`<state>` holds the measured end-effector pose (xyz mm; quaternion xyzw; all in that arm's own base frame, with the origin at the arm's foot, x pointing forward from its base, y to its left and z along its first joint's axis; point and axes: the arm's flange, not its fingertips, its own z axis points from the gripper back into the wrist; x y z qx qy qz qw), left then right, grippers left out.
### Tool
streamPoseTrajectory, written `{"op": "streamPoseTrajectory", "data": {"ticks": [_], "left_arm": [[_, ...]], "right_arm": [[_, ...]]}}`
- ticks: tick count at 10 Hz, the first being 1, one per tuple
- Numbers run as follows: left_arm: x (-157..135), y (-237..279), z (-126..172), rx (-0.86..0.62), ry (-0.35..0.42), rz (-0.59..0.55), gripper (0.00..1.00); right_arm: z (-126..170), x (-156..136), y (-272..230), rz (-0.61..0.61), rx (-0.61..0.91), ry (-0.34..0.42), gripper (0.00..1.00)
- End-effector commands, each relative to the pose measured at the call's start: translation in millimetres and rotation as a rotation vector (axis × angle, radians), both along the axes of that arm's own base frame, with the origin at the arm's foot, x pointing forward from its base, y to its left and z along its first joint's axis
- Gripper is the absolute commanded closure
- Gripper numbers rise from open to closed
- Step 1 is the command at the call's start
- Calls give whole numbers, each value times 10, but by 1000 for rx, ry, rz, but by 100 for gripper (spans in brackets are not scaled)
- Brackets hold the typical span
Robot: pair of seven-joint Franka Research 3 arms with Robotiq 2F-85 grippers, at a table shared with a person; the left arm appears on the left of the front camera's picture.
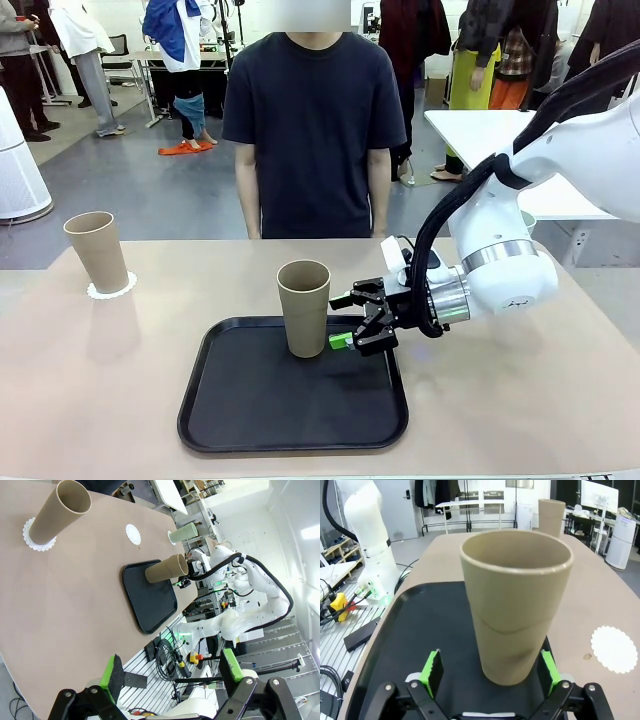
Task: Place coasters on the table and set cups on them.
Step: Take one Reusable plastic cup from the Flat Tray and place it on a coaster set by the human.
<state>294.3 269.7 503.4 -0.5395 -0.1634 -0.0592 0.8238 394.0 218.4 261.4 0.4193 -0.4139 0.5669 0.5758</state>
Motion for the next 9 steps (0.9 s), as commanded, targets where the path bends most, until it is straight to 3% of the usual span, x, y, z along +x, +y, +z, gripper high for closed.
{"op": "streamPoseTrajectory", "data": {"ticks": [1, 9], "left_arm": [[-10, 4, 34, -14, 2, 9, 0], [-10, 4, 34, -14, 2, 9, 0]], "right_arm": [[-22, -46, 50, -10, 34, -33, 0], [-56, 105, 45, -26, 15, -59, 0]]}}
